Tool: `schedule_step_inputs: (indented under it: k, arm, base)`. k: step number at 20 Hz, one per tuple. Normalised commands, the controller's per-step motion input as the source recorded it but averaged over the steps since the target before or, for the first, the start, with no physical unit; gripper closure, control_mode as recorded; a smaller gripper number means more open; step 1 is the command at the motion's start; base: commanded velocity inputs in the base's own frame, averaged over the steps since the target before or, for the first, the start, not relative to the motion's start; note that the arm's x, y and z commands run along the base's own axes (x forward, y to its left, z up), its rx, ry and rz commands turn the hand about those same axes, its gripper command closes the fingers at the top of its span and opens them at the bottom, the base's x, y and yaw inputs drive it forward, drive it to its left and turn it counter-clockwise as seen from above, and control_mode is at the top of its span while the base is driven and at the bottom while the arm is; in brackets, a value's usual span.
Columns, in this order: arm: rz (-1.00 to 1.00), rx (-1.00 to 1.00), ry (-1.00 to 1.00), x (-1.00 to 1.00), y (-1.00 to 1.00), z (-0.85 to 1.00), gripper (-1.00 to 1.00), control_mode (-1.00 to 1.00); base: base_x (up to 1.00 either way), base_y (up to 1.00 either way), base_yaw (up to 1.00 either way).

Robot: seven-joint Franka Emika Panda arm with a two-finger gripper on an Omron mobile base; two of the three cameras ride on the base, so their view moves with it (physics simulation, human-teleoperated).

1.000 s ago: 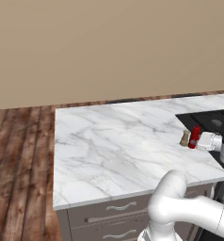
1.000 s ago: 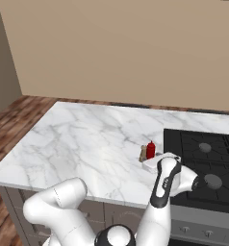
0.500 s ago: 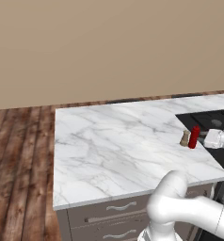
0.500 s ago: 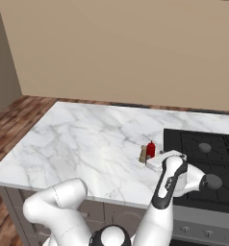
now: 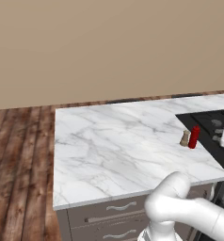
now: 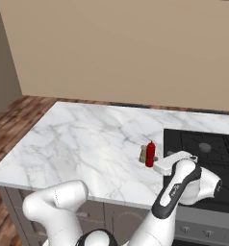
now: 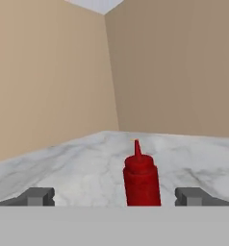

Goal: Take 2 condiments from the cabinet and move them on the counter near the stove.Make sure the condiments are lined up with each other, next to each other.

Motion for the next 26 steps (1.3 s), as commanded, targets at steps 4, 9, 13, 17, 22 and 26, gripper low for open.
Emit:
schedule_step_inputs:
  k: [4,9,13,17,22,26]
  arm:
    - [-0.04,0.0,-0.02,-0.44,-0.01,0.95,-1.0,-1.0]
    - [-0.12,0.0,0.0,-0.5,0.26,0.83,-1.0,-1.0]
    - [-0.24,-0.06,0.02,-0.68,0.72,0.48,-1.0,-1.0]
    - [-0.31,-0.14,0.13,-0.52,0.92,0.29,-1.0,-1.0]
    - [-0.33,-0.17,0.21,-0.28,0.99,0.45,-1.0,-1.0]
    - [-0.31,-0.17,0.19,-0.09,0.91,0.64,-1.0,-1.0]
  base:
    - [0.0,0.0,0.0]
    - [0.0,0.0,0.0]
    - [0.0,0.0,0.0]
    - [0.0,0.0,0.0]
    - [0.0,0.0,0.0]
    - [0.0,0.0,0.0]
